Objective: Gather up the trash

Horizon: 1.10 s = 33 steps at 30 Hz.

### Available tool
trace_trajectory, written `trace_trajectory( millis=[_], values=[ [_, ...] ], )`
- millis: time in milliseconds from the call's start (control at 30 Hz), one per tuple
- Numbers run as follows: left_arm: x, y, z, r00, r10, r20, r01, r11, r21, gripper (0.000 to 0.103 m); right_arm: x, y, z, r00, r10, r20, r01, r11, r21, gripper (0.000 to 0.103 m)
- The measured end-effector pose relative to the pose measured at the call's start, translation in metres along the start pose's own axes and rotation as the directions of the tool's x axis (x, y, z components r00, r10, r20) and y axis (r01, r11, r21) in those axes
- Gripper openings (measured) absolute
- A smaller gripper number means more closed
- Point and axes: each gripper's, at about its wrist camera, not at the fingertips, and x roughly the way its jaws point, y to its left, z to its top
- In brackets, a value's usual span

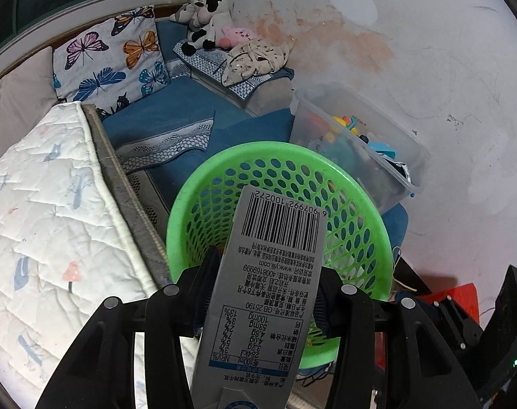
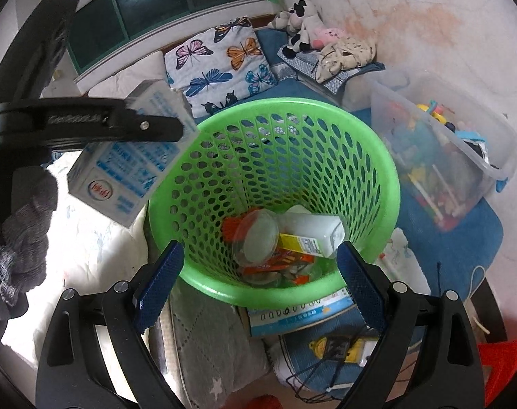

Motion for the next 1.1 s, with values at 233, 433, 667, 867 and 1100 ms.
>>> trace_trajectory(
  millis=[233,433,667,867,1100],
  values=[
    [0.010,-0.007,0.006,1.000,-0.011,-0.001,0.011,1.000,0.000,0.047,-0.001,-0.004,-0.003,1.000,0.003,-0.003,-0.003,1.000,0.014,0.091],
    [0.013,-0.009,0.007,1.000,-0.017,-0.003,0.017,1.000,0.000,0.047,-0.002,-0.007,-0.005,1.000,0.003,-0.003,-0.003,1.000,0.024,0.091],
    [0.008,-0.006,0.000,1.000,-0.017,0.002,0.017,1.000,-0.003,0.047,-0.002,-0.006,-0.008,1.000,0.009,-0.008,-0.009,1.000,0.026,0.091],
    [-0.012,0.008,-0.012,0.999,0.000,0.033,0.001,1.000,-0.026,0.047,-0.003,0.003,-0.009,1.000,0.018,-0.011,-0.018,1.000,0.012,0.091],
    [-0.041,0.031,-0.028,0.996,0.046,0.074,-0.041,0.997,-0.064,0.048,-0.006,0.022,-0.009,0.999,0.038,-0.009,-0.038,0.999,-0.015,0.091]
  ],
)
